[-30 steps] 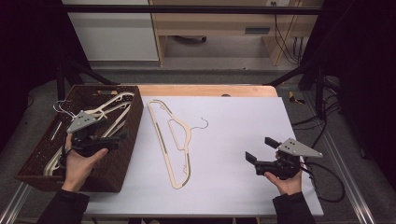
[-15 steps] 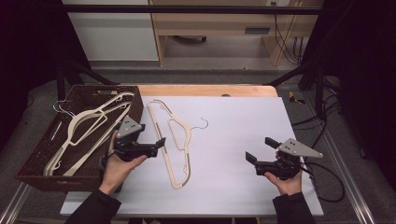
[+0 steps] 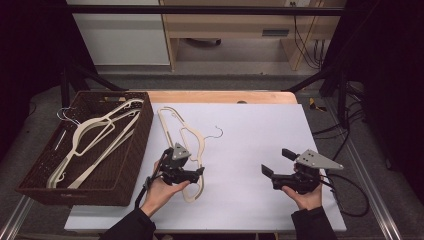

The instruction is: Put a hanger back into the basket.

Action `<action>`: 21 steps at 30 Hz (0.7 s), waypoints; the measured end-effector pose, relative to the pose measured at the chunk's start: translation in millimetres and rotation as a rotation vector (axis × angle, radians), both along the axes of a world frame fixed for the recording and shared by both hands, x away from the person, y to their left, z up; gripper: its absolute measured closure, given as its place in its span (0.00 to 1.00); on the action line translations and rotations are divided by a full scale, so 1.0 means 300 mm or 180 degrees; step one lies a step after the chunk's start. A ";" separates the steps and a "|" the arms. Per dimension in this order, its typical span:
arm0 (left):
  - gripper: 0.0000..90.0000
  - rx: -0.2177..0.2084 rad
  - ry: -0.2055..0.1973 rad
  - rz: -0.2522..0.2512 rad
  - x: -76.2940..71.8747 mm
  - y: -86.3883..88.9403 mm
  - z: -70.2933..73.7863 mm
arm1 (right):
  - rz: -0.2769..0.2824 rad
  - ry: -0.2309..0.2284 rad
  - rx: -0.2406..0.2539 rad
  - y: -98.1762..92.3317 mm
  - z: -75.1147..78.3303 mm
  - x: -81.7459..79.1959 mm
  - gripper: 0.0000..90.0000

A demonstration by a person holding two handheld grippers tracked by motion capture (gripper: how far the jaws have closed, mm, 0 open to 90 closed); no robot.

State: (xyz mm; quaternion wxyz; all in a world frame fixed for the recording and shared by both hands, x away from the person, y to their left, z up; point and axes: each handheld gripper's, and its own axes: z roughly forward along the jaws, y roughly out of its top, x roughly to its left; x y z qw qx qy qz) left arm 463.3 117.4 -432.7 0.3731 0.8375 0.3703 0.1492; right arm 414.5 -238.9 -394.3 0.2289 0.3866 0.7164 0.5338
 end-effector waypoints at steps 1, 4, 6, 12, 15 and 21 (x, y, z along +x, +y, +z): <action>0.37 0.0033 0.0047 -0.0026 -0.003 -0.005 -0.010 | 0.0007 0.0000 -0.0003 0.001 -0.001 0.000 0.09; 0.45 0.0103 0.0127 -0.0069 -0.012 -0.024 -0.037 | 0.0010 0.0009 -0.0012 0.007 -0.005 0.001 0.09; 0.50 0.0134 0.0194 -0.0109 -0.021 -0.032 -0.052 | 0.0020 0.0020 -0.0020 0.009 -0.007 0.001 0.09; 0.59 0.0226 0.0315 -0.0135 -0.064 -0.043 -0.091 | 0.0043 0.0023 -0.0021 0.009 -0.007 -0.001 0.09; 0.63 0.0247 0.0383 -0.0187 -0.085 -0.037 -0.103 | 0.0050 0.0027 -0.0022 0.009 -0.008 -0.002 0.09; 0.70 0.0257 0.0397 -0.0214 -0.121 -0.049 -0.117 | 0.0057 0.0025 -0.0030 0.009 -0.008 -0.001 0.09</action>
